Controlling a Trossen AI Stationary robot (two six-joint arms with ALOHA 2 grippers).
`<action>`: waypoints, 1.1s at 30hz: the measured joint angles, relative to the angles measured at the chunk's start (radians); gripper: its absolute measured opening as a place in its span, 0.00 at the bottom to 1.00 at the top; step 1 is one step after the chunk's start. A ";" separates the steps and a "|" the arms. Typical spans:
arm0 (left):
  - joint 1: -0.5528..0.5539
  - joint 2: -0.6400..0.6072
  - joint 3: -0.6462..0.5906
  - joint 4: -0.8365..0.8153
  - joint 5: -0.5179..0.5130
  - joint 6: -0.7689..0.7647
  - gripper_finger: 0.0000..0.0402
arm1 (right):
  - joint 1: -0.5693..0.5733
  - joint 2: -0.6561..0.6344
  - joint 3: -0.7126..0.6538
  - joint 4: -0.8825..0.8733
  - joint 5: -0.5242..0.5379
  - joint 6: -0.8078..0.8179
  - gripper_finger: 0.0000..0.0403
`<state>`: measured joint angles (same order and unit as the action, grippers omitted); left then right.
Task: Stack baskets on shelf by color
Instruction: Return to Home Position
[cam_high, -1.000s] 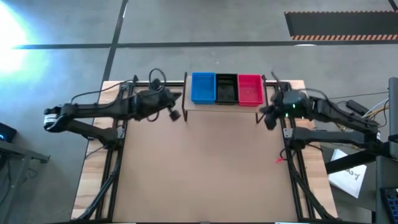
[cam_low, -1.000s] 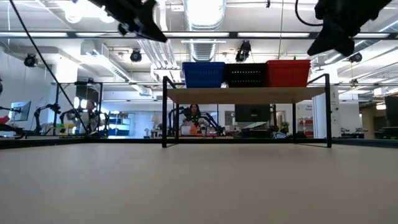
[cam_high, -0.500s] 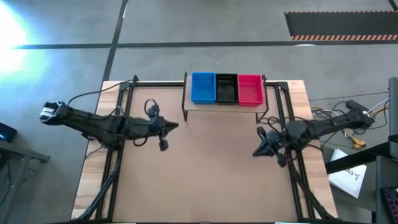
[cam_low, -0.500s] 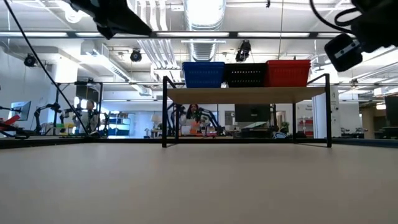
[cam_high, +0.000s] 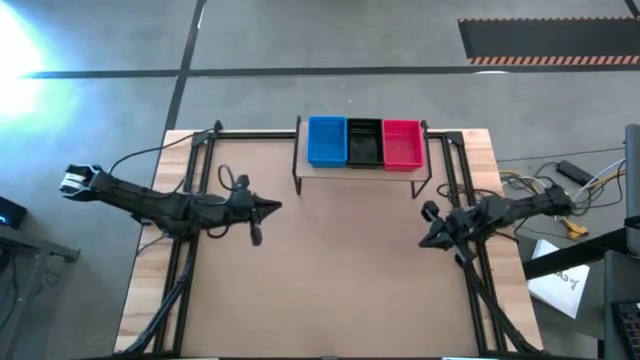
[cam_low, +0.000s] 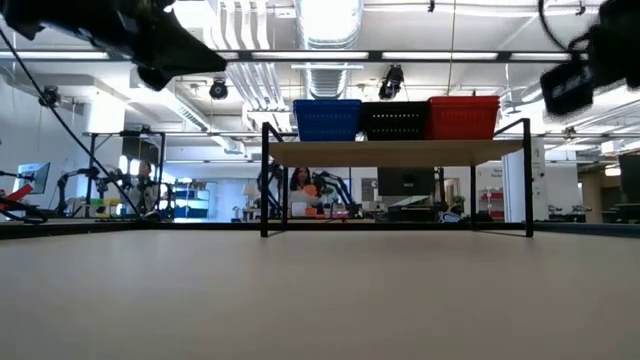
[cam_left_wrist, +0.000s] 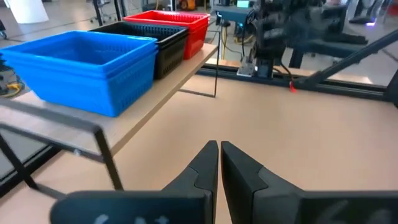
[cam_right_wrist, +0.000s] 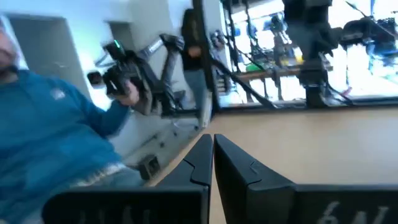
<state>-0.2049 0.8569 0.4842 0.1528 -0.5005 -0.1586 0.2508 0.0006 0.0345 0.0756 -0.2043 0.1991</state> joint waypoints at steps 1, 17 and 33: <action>0.000 -0.026 -0.016 -0.002 0.000 -0.001 0.01 | 0.000 0.001 -0.016 -0.019 0.013 -0.010 0.02; 0.006 -0.671 -0.320 -0.022 0.003 0.054 0.01 | 0.000 0.014 -0.022 -0.014 0.181 -0.097 0.02; 0.119 -0.833 -0.475 -0.016 0.283 0.092 0.01 | 0.000 0.022 -0.023 -0.019 0.180 -0.111 0.02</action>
<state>-0.0863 0.0237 0.0090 0.1365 -0.2173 -0.0671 0.2504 0.0229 0.0113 0.0571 -0.0241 0.0883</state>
